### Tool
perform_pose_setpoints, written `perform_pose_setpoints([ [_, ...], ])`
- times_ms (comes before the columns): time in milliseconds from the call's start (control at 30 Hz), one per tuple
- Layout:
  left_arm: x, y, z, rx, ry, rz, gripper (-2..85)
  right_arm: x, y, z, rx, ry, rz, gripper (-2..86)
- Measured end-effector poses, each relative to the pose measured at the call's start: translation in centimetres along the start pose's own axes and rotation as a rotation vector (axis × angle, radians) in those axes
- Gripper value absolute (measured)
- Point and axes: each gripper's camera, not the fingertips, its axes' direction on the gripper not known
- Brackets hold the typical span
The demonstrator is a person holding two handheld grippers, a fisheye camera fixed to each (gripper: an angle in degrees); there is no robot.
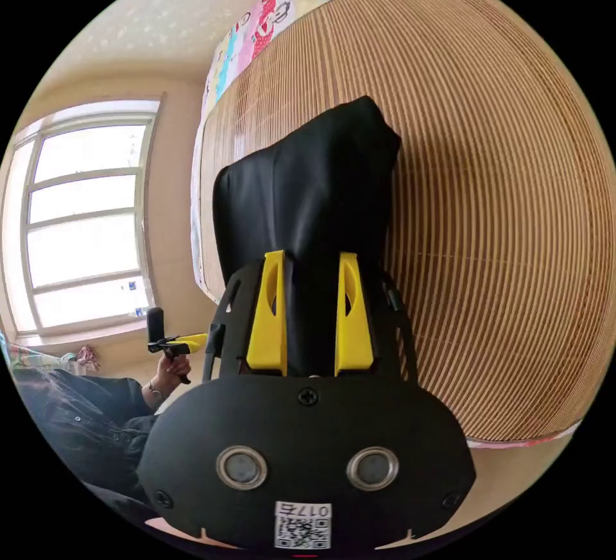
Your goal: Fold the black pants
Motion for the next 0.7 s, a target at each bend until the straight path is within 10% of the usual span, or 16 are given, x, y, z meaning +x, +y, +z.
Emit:
perform_pose_setpoints([
  [467, -10.5, 10.8, -4.0, 0.508, 0.279, -0.315, 5.5, -33.5, -8.5, 21.4, 0.019, -0.047, -0.041, 9.3],
  [700, -12.2, 9.8, -3.8, 0.584, 0.259, -0.247, 5.6, -38.5, -4.6, 23.3, -0.291, -0.588, -0.12, 5.2],
])
